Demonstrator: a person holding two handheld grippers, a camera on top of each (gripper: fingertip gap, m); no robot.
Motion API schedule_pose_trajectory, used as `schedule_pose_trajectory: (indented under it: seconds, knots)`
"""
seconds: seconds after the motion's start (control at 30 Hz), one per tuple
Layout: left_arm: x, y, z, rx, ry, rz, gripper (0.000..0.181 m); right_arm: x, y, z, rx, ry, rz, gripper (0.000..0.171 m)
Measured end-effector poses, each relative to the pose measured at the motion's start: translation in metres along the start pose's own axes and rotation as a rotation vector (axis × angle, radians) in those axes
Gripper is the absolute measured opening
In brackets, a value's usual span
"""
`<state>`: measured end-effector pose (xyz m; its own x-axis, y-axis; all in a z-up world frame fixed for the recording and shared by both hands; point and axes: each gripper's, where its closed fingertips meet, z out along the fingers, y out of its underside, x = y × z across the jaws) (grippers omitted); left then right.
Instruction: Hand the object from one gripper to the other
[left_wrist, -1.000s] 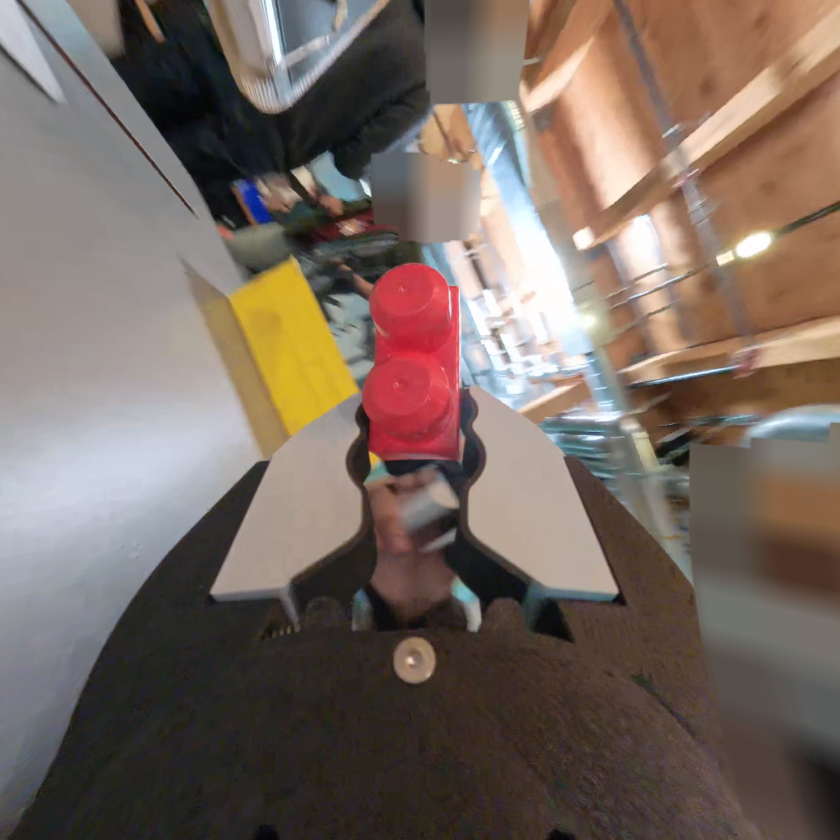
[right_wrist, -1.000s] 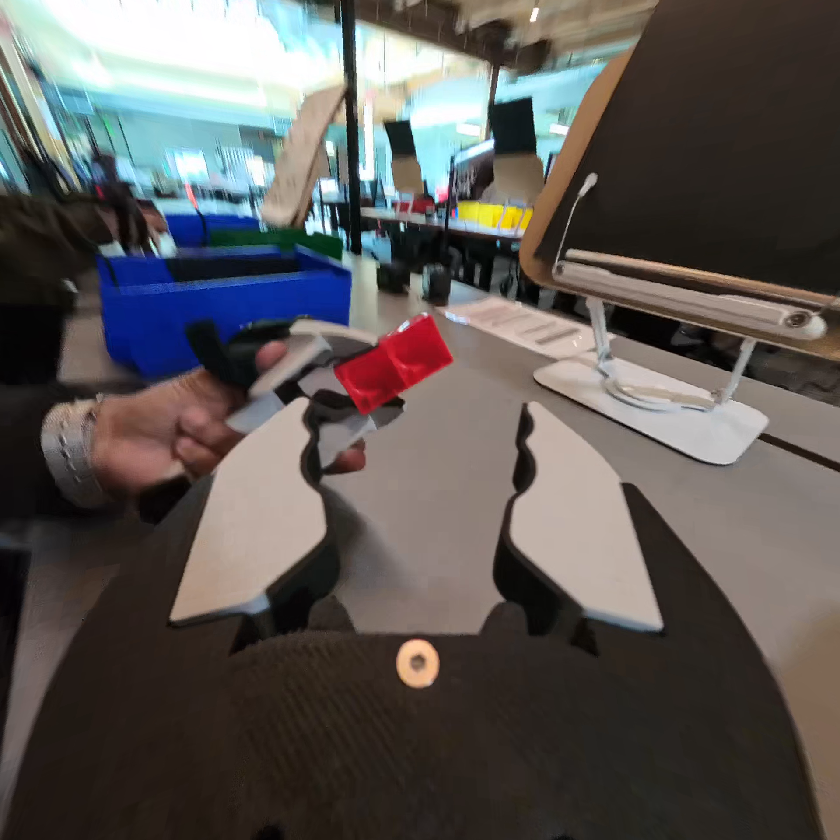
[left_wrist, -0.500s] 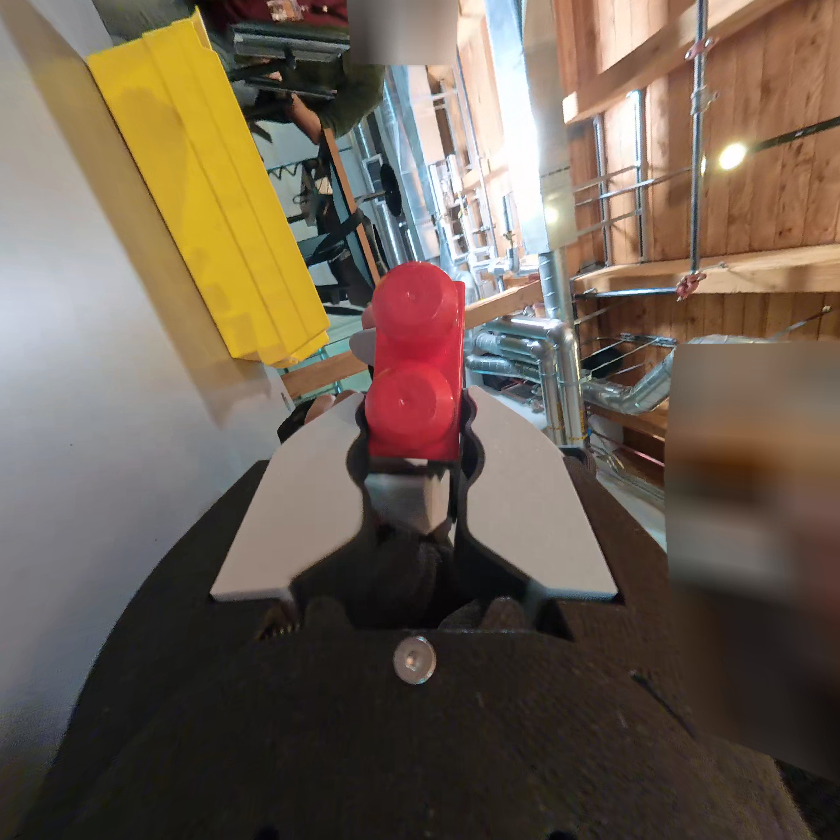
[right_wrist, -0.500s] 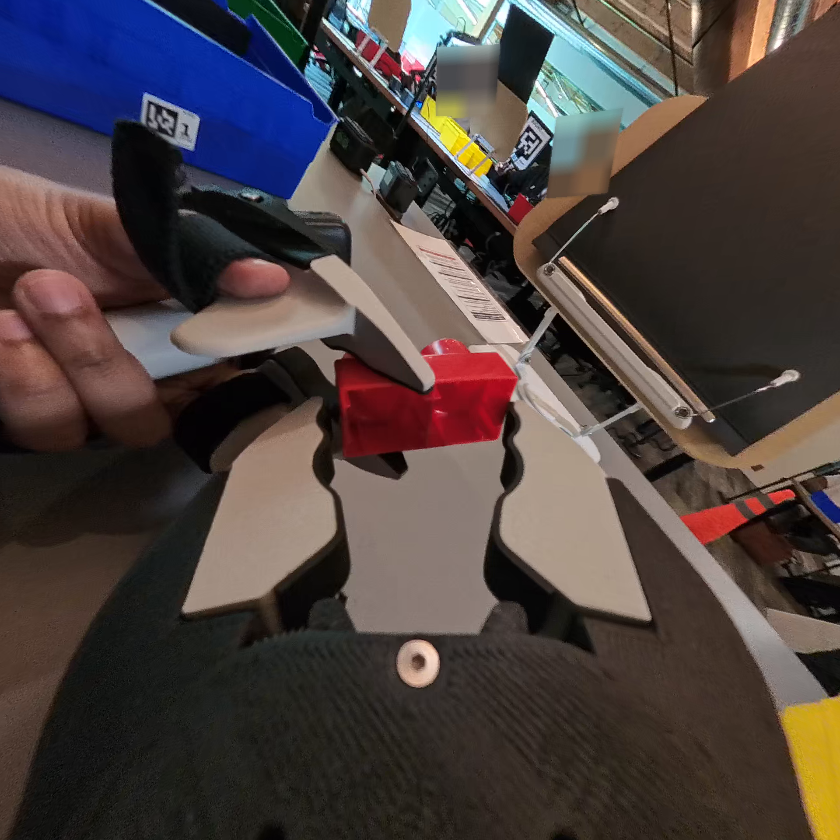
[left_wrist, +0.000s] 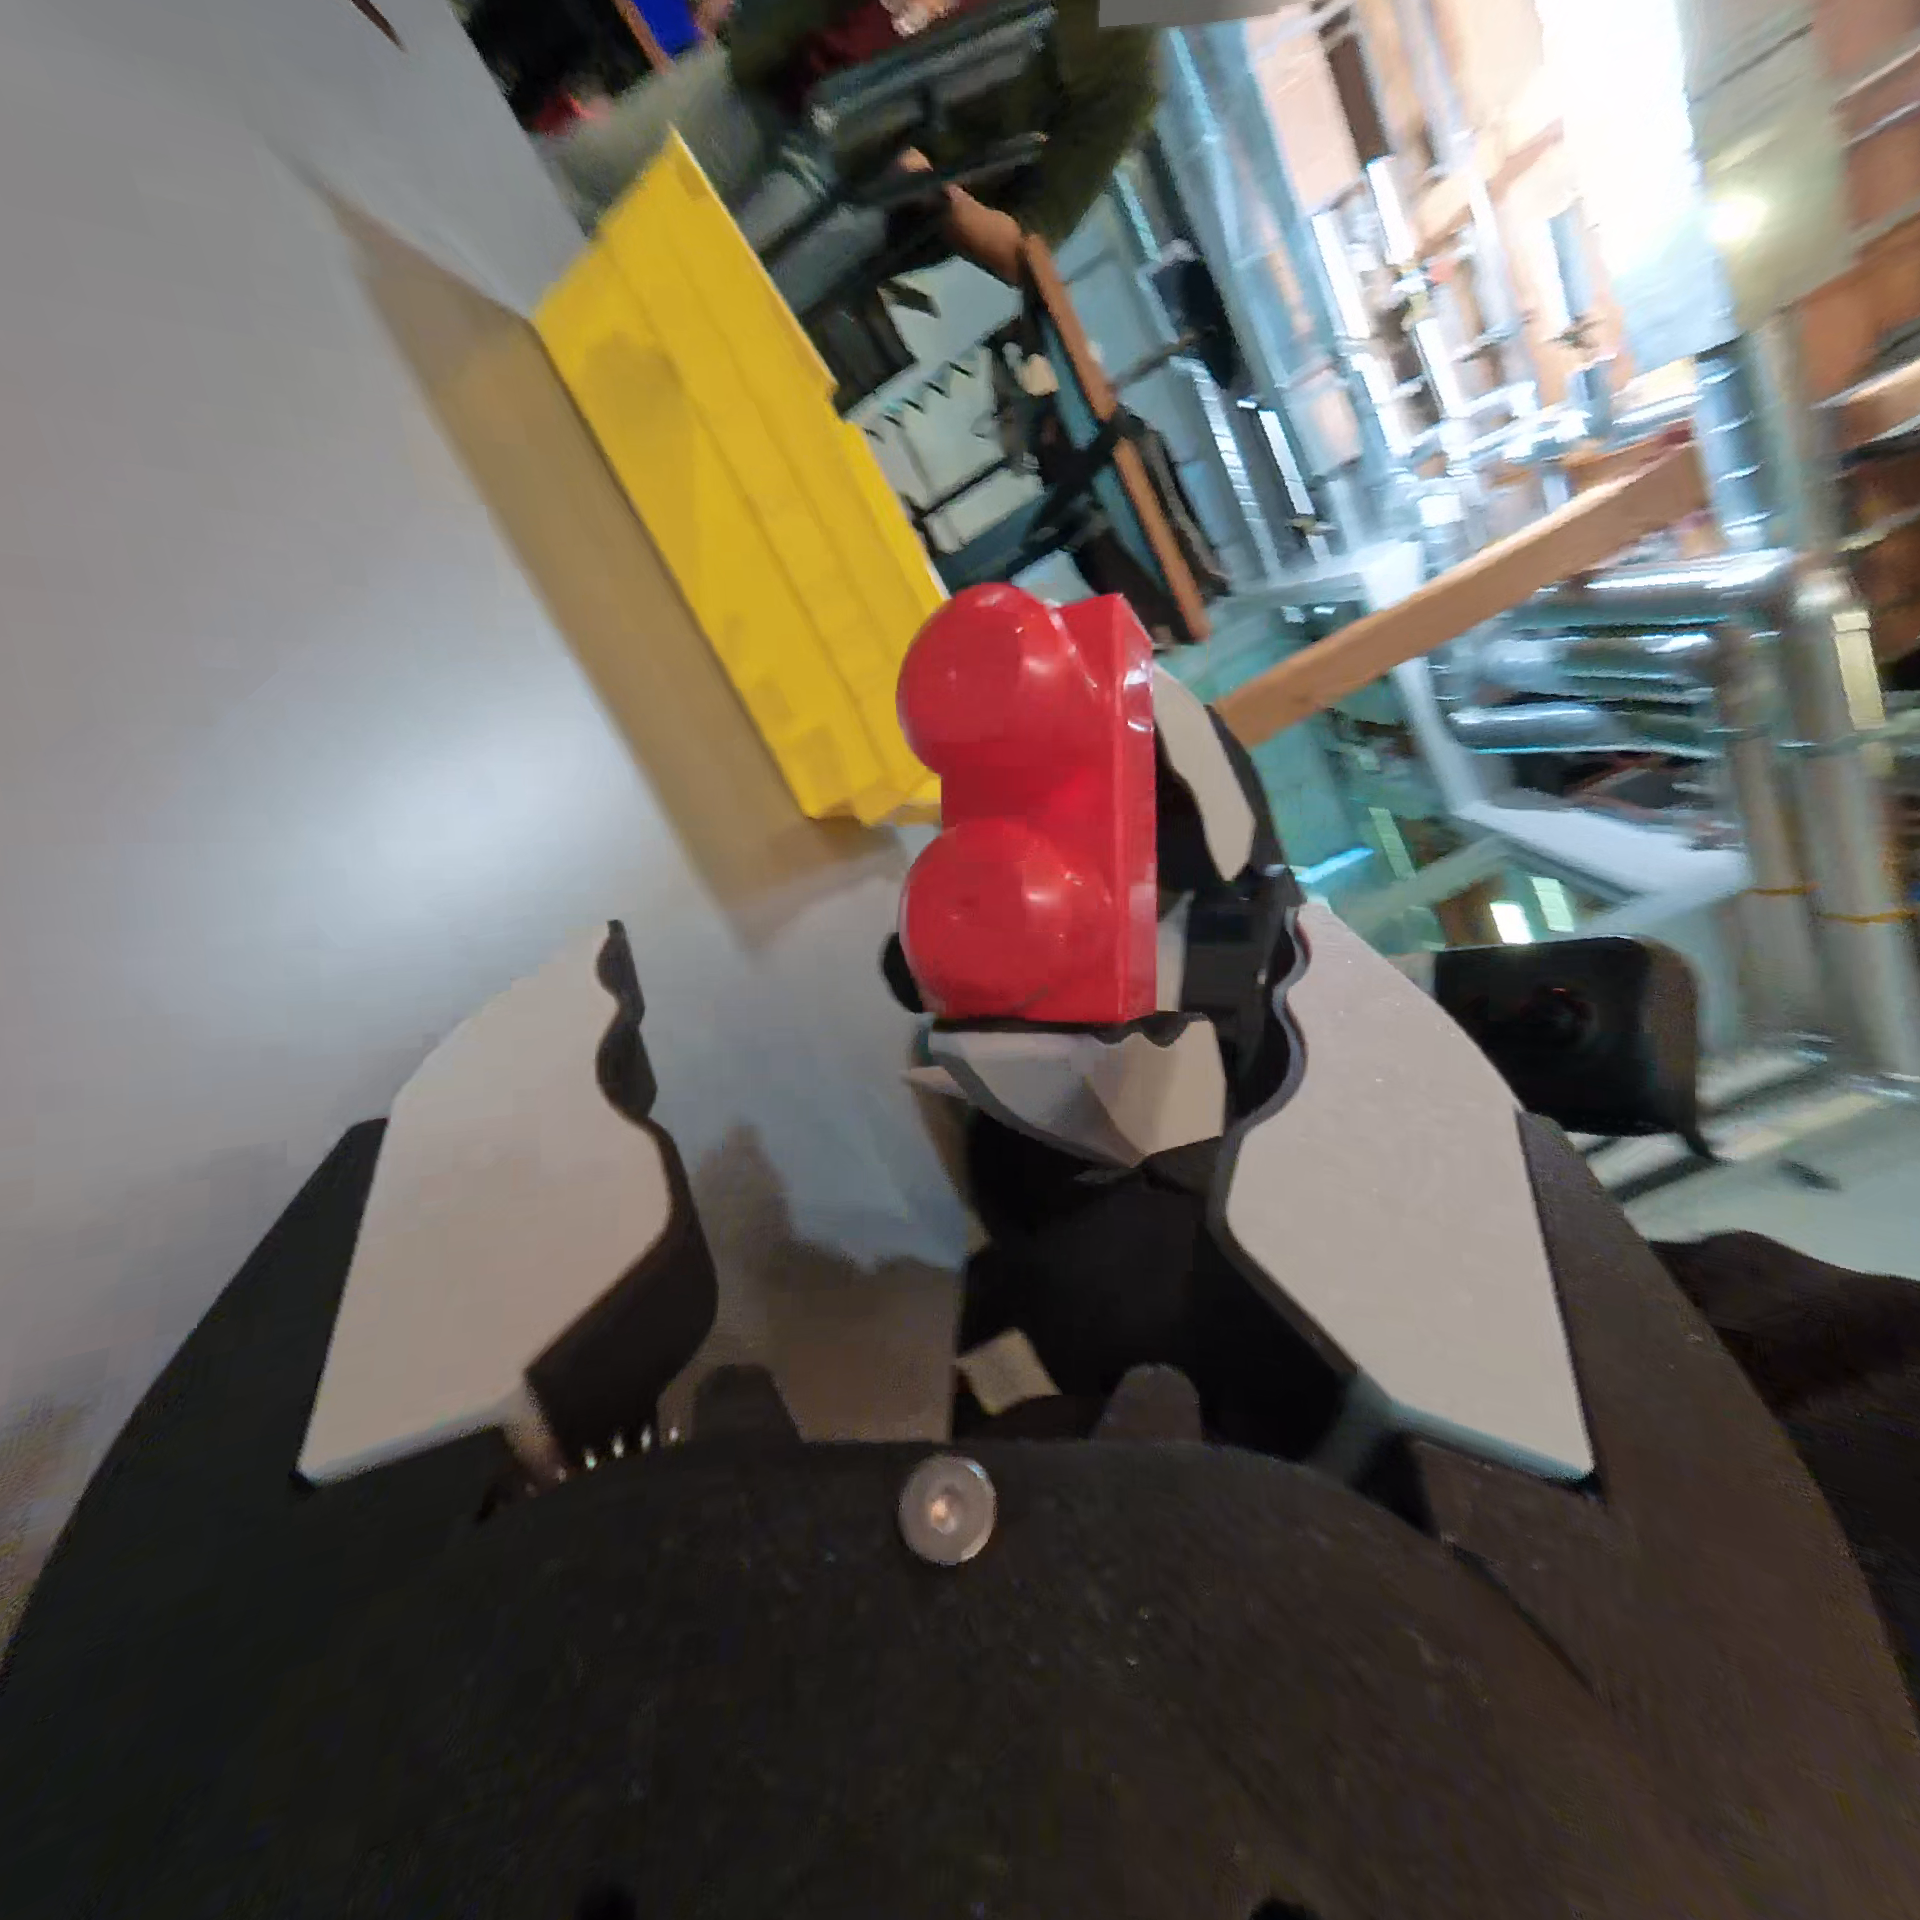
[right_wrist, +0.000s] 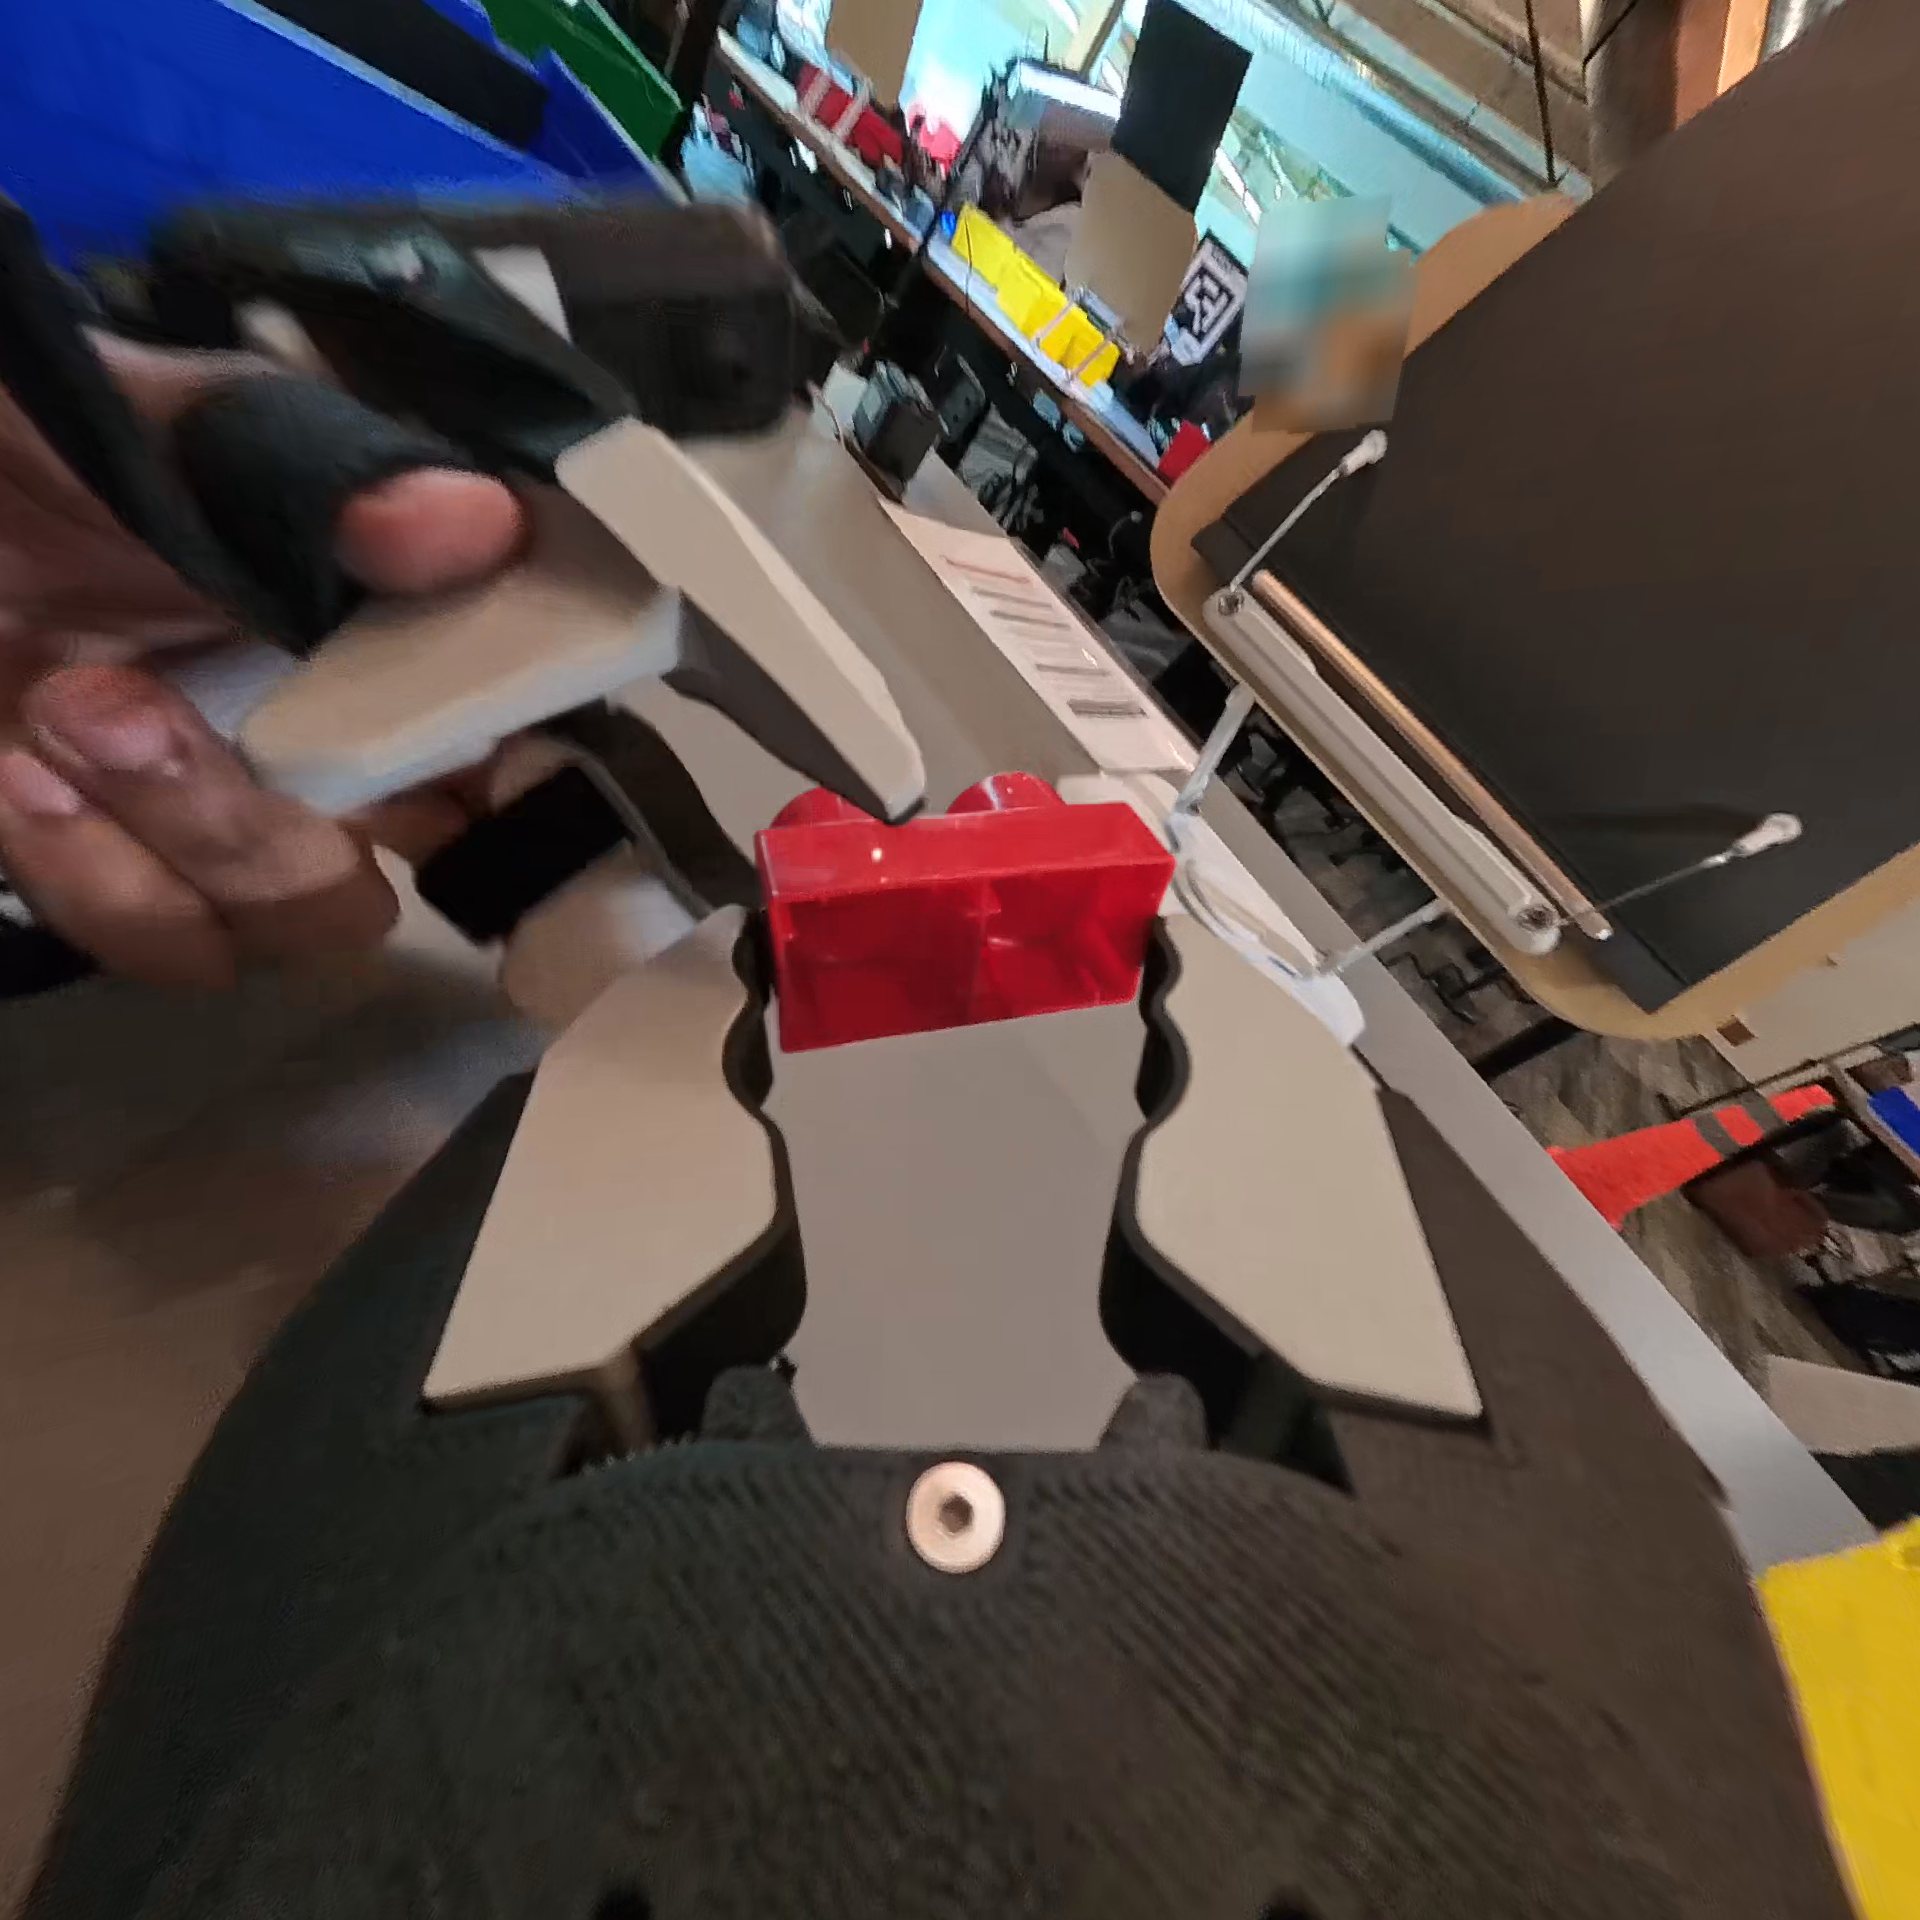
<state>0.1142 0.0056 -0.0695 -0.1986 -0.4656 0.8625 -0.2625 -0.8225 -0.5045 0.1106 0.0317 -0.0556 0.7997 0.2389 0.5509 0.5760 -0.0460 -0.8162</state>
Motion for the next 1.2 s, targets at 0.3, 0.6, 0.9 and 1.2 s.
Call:
schedule_pose_trajectory:
  seconds: [0.3, 0.6, 0.9, 1.2]
  knots:
    - [-0.022, -0.032, -0.027, 0.101, -0.448, 0.545, 0.077, 0.008, 0.039, 0.006, -0.283, 0.092, -0.195, 0.070]
    - [-0.029, -0.012, -0.017, -0.020, -0.473, 0.585, 0.066, -0.013, 0.034, 0.011, -0.340, 0.094, -0.445, 0.070]
    - [-0.032, -0.009, -0.017, -0.042, -0.496, 0.611, 0.053, -0.025, 0.027, 0.012, -0.330, 0.084, -0.527, 0.070]
    - [-0.032, -0.005, -0.015, -0.062, -0.484, 0.620, 0.043, -0.027, 0.029, 0.013, -0.331, 0.084, -0.529, 0.071]
